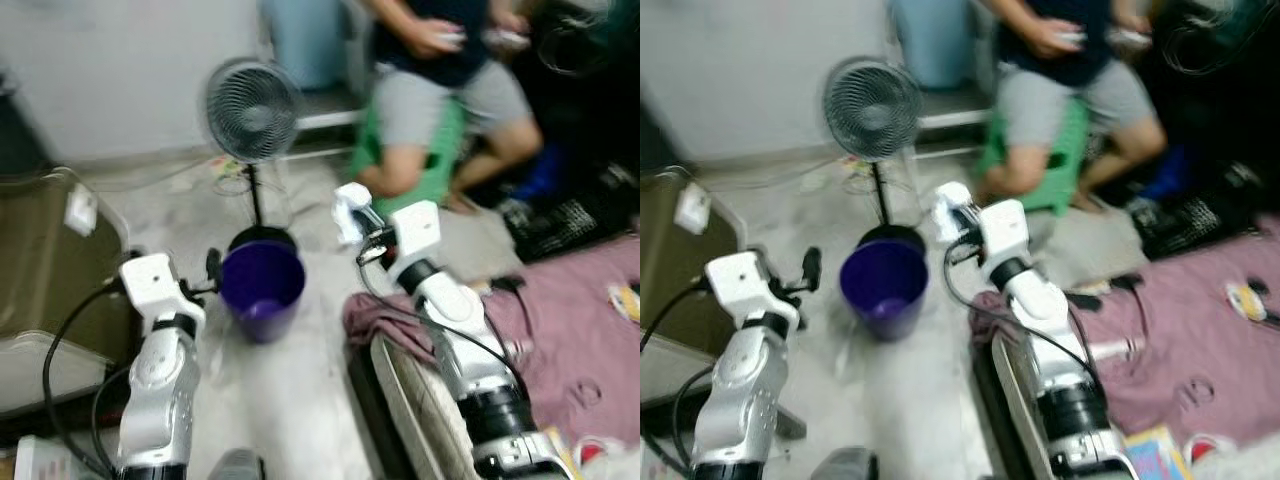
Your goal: Clean up the room
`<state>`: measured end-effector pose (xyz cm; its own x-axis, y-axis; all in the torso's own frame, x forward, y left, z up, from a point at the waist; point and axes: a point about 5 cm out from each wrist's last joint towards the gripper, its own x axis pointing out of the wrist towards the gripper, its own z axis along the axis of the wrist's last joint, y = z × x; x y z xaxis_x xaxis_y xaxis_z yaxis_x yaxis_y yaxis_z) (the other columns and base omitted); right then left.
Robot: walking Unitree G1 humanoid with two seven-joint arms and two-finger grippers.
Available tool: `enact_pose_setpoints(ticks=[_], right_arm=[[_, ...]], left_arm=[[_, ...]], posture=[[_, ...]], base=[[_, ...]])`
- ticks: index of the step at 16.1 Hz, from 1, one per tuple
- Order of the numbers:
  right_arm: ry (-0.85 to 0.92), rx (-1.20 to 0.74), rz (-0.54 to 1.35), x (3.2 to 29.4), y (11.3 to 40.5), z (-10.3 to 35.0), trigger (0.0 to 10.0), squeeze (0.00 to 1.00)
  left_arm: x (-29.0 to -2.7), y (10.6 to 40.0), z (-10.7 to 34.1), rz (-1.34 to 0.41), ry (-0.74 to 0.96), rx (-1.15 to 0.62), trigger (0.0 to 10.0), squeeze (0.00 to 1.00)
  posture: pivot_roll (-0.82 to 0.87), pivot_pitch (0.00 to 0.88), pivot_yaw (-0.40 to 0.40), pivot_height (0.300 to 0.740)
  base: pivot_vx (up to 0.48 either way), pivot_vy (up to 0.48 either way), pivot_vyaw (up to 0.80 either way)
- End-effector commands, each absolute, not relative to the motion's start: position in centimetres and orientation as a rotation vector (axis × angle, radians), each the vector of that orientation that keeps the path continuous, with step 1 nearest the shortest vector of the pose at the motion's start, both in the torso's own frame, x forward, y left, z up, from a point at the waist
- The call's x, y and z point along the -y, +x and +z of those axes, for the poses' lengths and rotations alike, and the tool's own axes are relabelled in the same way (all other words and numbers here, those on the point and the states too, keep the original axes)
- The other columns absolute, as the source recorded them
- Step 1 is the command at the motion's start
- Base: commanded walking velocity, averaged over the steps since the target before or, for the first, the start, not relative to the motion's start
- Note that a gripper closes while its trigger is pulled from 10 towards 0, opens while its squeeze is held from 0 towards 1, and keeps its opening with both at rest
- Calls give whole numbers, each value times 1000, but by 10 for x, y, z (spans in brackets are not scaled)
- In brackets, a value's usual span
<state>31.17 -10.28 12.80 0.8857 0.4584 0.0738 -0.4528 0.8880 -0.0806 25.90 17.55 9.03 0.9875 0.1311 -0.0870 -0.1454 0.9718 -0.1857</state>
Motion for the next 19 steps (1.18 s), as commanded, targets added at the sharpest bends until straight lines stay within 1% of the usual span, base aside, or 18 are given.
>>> enact_pose_setpoints(ticks=[1,6,7,10,12,16,19], right_arm=[[-56,98,499,96,312,131,10000,0],[-55,100,449,105,308,128,10000,0],[-54,103,427,108,307,129,10000,0],[-48,101,383,113,303,126,10000,0],[-46,101,384,113,302,126,10000,0],[-38,83,397,114,303,125,10000,0],[-52,84,420,109,305,126,10000,0]], left_arm=[[-180,260,92,146,-178,-73,10000,0],[-175,266,90,99,-170,-96,10000,0],[-172,269,91,72,-165,-102,10000,0],[-164,276,92,0,-166,-109,10000,0],[-163,275,92,-10,-175,-110,10000,0],[-164,269,92,-2,-211,-97,10000,0],[-163,266,93,-14,-229,-81,10000,0]], posture=[[-38,0,-72,740],[-86,0,-21,740],[-110,0,6,740],[-129,0,30,740],[-125,0,22,740],[-103,0,-12,740],[-90,0,-26,740]], base=[[0,0,800],[0,0,615],[0,0,563],[0,0,523],[0,0,419],[0,0,0],[0,0,0]])
